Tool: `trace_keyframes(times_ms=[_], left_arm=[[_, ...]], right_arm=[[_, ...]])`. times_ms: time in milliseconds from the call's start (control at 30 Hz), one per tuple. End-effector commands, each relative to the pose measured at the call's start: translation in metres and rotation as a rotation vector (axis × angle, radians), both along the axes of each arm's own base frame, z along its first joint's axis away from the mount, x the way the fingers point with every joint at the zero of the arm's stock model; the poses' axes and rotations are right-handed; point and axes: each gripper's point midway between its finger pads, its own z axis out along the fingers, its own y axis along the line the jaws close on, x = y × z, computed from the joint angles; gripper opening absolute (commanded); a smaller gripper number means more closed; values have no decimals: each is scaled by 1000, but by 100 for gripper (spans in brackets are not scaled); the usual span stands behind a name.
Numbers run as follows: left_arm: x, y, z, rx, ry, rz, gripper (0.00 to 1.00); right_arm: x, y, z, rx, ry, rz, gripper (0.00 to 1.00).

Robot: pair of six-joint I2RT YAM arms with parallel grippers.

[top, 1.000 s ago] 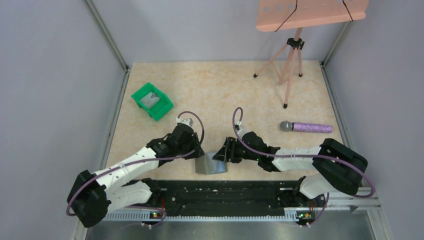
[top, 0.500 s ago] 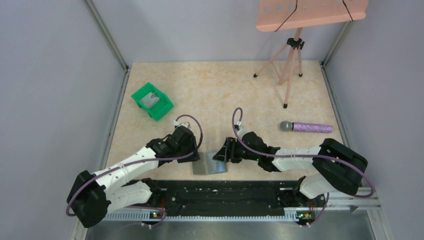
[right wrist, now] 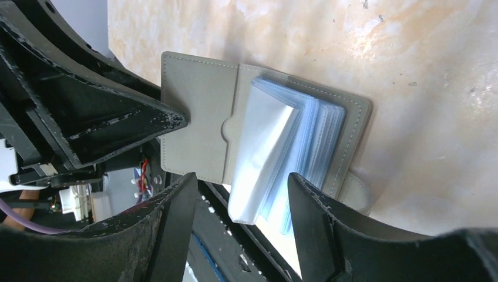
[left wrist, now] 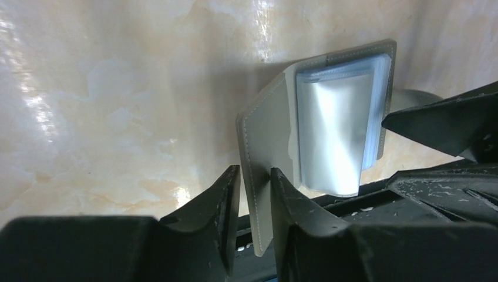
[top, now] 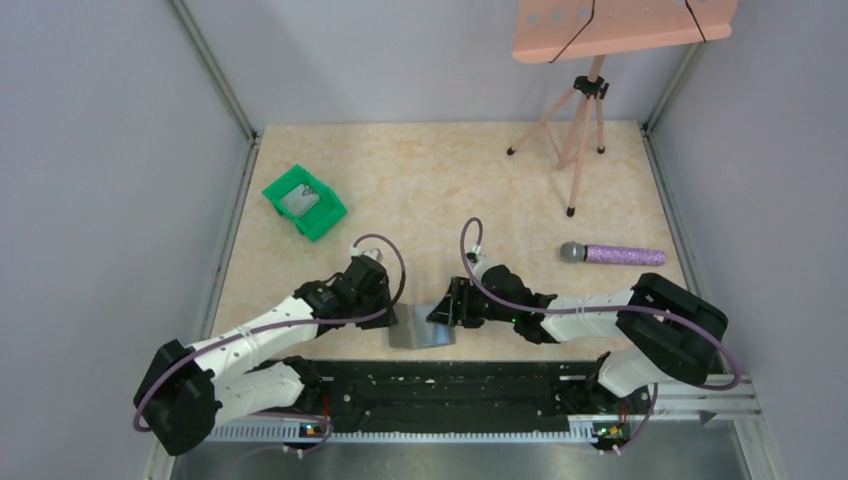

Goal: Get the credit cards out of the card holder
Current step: Remove the credit card from the card holder.

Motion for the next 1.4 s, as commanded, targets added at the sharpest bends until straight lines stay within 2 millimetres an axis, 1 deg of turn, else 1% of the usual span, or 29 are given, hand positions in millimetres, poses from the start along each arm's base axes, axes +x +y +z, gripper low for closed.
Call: trace_keyframes(times_ms=[0,100,167,233,267,333,467,567,733,800,867,1033,1100,1367], left_arm=[[1,-19,0,-95,10,-26,26],[-1,-26,-2,-144,19,-28,9],[-5,-37,-1,-222,20,-40,0],[-6,-53,5,-348,5,-61,0],[-4,-60,9,-402,-14,-61,0],[1,-67,11,-451,-36,-50,0],[7,-73,7,-456,-39,-59,0],[9,-77,3,-453,-33,-74,0],[10,-81,-2,-457,-22,-80,0],[9,-81,-3,-458,-21,-83,0],[10,-81,-3,-458,-20,-82,0],[10,-81,-2,-461,-25,-83,0],[10,-81,-3,-456,-22,-83,0],[9,-80,-6,-447,-20,-84,0]], right_arm=[[0,-4,-2,-34,-32,-3,58],[2,-12,-2,-66,-43,-23,58],[3,-18,-1,-87,-54,-37,59],[3,-24,3,-98,-68,-47,59],[2,-29,2,-118,-69,-51,59],[3,-39,2,-140,-76,-71,59],[4,-58,-2,-179,-82,-113,59],[2,-63,-2,-178,-87,-118,59],[-1,-61,-3,-157,-78,-108,59],[-3,-56,-2,-130,-74,-92,59],[-4,-49,5,-84,-72,-76,59],[-5,-30,28,35,-87,-39,58],[-5,-25,33,62,-87,-27,58],[-2,-14,29,75,-77,-9,58]])
